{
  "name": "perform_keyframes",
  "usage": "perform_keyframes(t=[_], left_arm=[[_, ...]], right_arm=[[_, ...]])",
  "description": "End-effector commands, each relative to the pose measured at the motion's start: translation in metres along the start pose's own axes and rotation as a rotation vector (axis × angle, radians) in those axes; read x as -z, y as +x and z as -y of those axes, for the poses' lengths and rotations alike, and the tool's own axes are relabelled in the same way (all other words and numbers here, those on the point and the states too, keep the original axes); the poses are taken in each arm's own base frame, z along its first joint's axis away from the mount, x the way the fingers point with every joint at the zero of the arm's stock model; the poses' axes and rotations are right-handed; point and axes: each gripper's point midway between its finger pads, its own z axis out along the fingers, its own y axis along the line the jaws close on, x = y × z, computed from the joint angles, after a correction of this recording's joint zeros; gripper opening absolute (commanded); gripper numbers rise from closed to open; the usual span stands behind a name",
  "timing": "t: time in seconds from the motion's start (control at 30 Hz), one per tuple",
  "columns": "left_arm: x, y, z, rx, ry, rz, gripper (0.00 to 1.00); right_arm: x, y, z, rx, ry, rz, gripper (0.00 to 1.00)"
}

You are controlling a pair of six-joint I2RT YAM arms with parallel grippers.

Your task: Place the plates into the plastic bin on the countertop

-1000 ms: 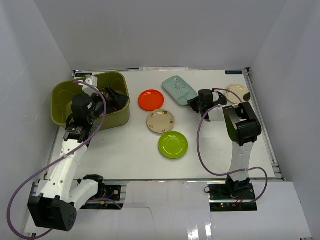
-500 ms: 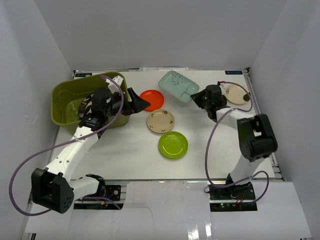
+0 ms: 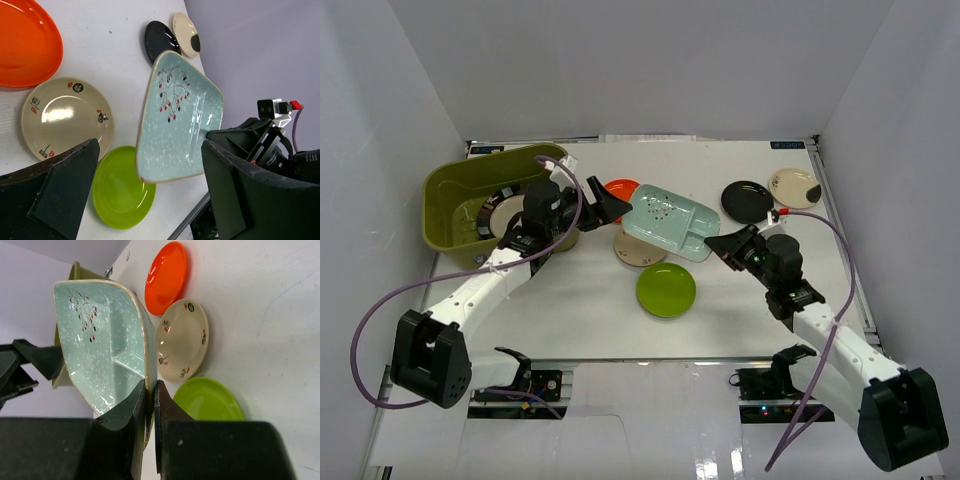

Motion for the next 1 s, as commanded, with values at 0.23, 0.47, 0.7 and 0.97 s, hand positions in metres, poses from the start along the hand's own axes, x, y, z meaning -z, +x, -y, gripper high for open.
perform_keyframes(t=[0.23,0.47,0.7,0.97], left_arm=[[-0.015,0.047,0.001,-0.049,0.086,-0.156,0.84],[-0.006,0.037,0.009,-0.082,0.1,-0.107,0.15],[0.003,-0.001,0.026,-0.068,0.06,-0.01,0.0],[0.073,-0.133,0.002,0.04,-0.037,0.27,0.0]], right_arm=[[0.035,-0.015,-0.07,0.063,-0.278,0.034,0.08],[0.033,-0.004,-0.068,0.051,-0.285,-0.024,0.08],[0.043,0.004,-0.072,0.111,-0.276,-0.089,0.69],[0.058,0.018,-0.065,0.222,-0.256,-0.171,0.94]])
